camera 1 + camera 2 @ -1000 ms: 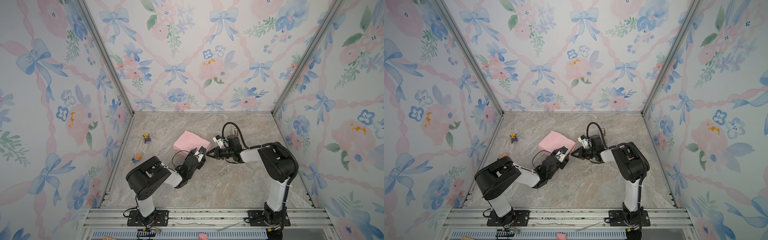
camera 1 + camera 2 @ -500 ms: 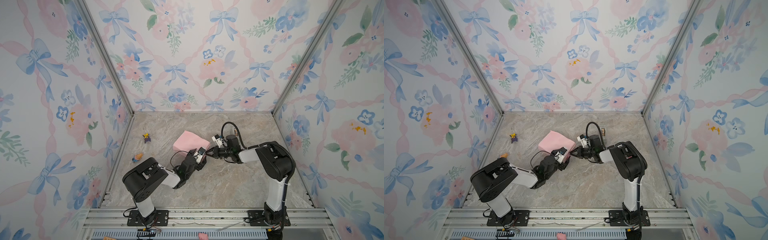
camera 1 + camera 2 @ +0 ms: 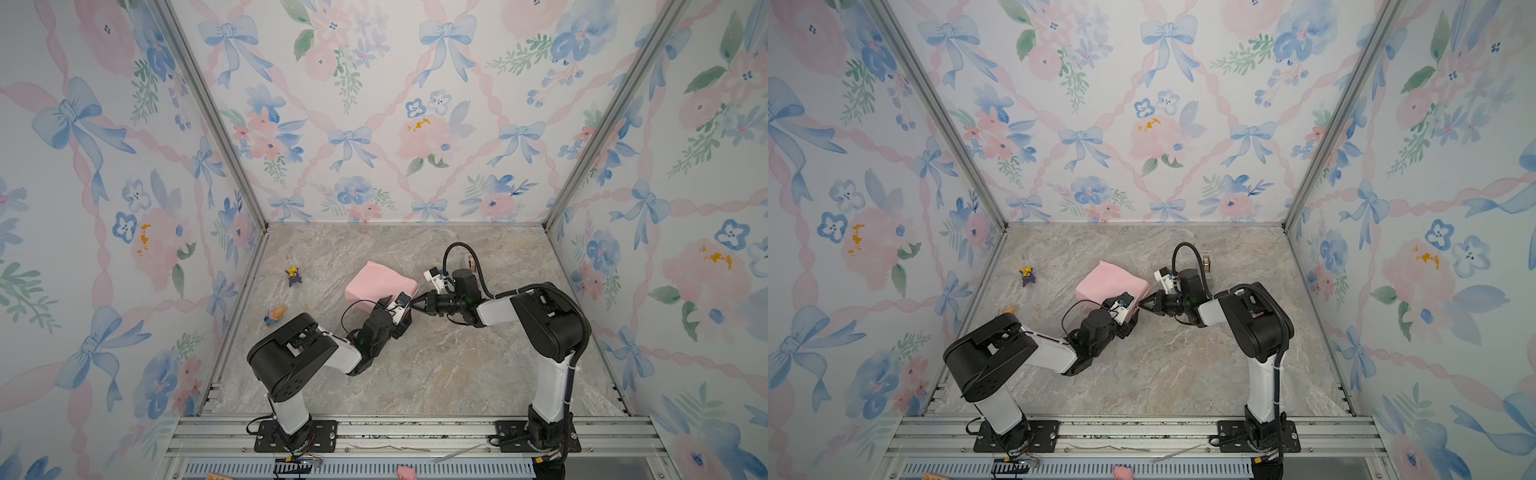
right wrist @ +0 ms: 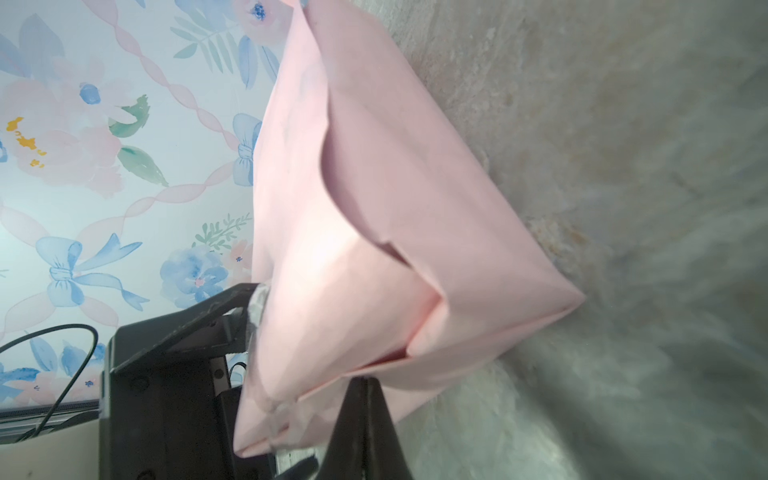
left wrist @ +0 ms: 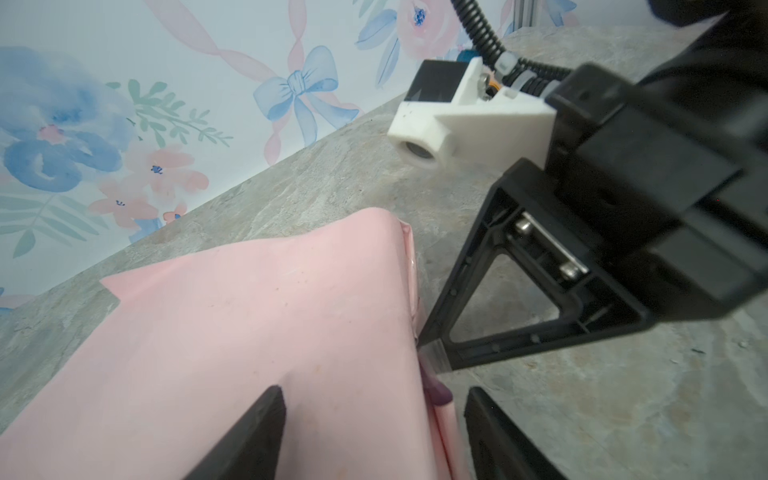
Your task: Wrap the gift box in paper
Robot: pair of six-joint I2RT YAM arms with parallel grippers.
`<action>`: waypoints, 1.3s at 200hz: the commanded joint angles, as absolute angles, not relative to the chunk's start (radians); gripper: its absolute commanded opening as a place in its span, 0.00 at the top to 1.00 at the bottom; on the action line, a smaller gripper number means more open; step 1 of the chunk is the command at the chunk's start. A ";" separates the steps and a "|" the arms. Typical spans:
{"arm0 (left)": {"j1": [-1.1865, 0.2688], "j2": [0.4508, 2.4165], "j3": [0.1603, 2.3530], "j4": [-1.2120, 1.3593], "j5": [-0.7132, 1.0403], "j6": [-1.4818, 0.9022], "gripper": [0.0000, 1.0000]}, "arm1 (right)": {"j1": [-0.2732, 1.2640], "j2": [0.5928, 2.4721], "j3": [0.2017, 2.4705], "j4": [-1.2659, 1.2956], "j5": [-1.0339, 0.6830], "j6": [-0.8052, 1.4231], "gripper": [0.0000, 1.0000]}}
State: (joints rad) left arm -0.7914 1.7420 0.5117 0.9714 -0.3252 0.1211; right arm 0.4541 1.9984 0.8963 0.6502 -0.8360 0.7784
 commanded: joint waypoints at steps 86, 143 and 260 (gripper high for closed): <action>-0.784 1.816 0.461 0.730 -0.409 0.100 0.49 | 0.431 1.948 0.823 0.729 -0.835 0.793 0.85; -0.784 1.810 0.456 0.732 -0.410 0.096 0.50 | 0.430 1.896 0.800 0.764 -0.868 0.825 0.64; -0.784 1.807 0.456 0.732 -0.409 0.094 0.50 | 0.474 2.000 0.836 0.970 -0.908 1.016 0.62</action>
